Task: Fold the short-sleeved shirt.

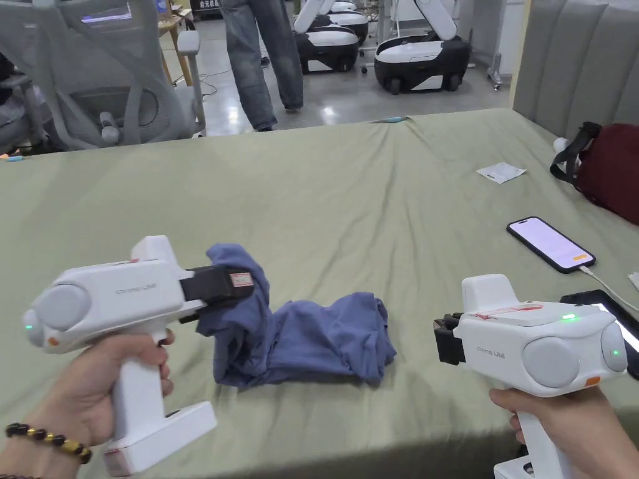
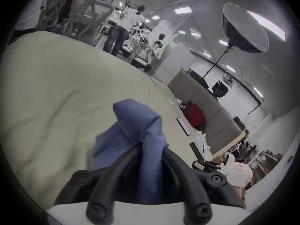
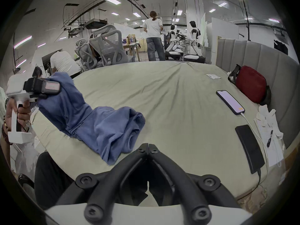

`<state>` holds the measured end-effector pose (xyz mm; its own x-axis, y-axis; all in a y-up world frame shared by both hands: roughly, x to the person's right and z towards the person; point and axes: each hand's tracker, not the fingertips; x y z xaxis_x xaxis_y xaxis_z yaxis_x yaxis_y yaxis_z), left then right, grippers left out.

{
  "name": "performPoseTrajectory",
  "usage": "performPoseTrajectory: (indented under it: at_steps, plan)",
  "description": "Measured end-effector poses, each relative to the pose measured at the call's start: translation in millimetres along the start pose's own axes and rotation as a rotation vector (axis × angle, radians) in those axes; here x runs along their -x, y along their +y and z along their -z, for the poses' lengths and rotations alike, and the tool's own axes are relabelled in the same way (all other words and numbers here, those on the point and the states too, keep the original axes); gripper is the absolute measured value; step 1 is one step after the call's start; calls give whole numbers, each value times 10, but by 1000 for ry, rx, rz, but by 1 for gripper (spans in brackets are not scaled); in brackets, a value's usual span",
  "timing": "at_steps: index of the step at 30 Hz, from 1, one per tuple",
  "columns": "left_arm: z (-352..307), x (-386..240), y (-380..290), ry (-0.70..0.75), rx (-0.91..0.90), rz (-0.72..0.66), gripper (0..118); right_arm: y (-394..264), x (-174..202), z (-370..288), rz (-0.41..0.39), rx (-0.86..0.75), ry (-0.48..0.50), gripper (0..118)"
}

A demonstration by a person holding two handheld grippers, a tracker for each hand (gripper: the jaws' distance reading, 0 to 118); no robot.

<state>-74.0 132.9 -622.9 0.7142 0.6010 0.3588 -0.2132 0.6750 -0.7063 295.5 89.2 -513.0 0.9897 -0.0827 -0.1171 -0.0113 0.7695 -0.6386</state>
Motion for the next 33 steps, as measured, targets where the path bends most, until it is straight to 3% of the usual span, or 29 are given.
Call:
performPoseTrajectory:
  at_steps: [9,13,14,18,20,22,23,24,25,27,29,33]
  plan:
    - [1224,-101,-350,35,195,-14,11,-61,-206,-88,31,-5,-63,0]
    - [1261,-13,-425,37,178,-66,18,-67,-252,-110,25,-8,-92,0]
    - [1216,-21,-396,32,172,-66,25,-65,-255,-115,16,-9,-103,0]
    - [851,-157,-171,-7,61,-53,118,-39,-250,-124,20,-16,-101,0]
    - [586,-184,-24,22,-66,-17,114,-30,-226,-133,20,-24,-94,0]
    - [392,-144,72,28,-104,-1,118,-26,-209,-129,21,-28,-89,0]
    - [307,-96,105,34,-78,-8,114,-26,-202,-126,22,-30,-84,0]
    - [236,-32,136,36,-70,-12,93,-27,-194,-124,23,-31,-80,0]
    - [116,-7,122,41,-66,-16,69,-29,-185,-123,25,-32,-77,0]
    - [44,108,79,65,-72,-17,4,-33,-165,-114,21,-30,-74,0]
    - [-23,191,5,149,-67,-24,1,-36,-156,-102,19,-27,-71,0]
    - [18,200,-163,55,7,-47,0,-46,-151,-82,14,-23,-67,0]
